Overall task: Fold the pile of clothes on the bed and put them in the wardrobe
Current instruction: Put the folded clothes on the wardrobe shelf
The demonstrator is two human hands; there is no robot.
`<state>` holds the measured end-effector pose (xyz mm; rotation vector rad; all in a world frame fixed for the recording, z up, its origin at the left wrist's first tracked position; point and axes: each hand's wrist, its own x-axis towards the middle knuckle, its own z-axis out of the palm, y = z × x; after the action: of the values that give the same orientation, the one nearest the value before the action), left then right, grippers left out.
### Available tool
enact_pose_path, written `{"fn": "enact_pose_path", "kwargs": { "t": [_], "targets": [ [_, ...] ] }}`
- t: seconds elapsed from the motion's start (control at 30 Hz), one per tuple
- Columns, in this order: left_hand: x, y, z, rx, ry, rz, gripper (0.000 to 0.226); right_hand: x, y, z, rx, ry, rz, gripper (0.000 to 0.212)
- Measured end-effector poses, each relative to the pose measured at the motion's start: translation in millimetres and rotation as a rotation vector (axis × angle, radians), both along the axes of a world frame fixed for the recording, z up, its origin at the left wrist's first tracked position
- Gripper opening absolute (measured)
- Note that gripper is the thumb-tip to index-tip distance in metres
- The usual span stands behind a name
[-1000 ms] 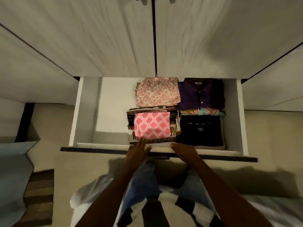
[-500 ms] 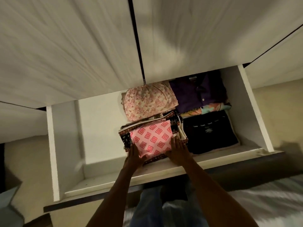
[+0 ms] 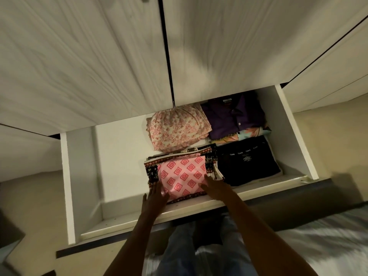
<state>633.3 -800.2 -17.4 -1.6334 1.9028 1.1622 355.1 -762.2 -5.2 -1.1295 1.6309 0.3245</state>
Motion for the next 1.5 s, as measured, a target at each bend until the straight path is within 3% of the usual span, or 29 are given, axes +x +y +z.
{"fn": "enact_pose_path", "kwargs": {
  "t": [0.07, 0.2, 0.4, 0.63, 0.93, 1.2, 1.5],
  "targets": [
    [-1, 14, 15, -0.055, 0.048, -0.054, 0.065, -5, 7, 24, -0.204, 0.138, 0.107, 0.067],
    [-5, 37, 38, -0.197, 0.111, 0.004, 0.076, -15, 33, 55, -0.553, 0.282, 0.183, 0.103],
    [-15, 115, 66, -0.534, 0.099, -0.16, 0.074, -26, 109, 56, -0.638, 0.375, 0.331, 0.076],
    [-23, 180, 64, -0.397, -0.089, -0.013, 0.081, -3, 177, 49, -0.624, 0.36, 0.367, 0.077],
    [-34, 153, 62, -0.364, -0.105, 0.026, 0.097, -7, 149, 33, -0.611, 0.333, 0.324, 0.085],
    [-43, 74, 59, -0.421, -0.122, -0.038, 0.102, -15, 73, 28, -0.709, 0.355, 0.33, 0.1],
    [-48, -20, 70, -0.49, -0.051, -0.124, 0.091, -31, -30, 40, -0.837, 0.439, 0.332, 0.093]
  ]
}}
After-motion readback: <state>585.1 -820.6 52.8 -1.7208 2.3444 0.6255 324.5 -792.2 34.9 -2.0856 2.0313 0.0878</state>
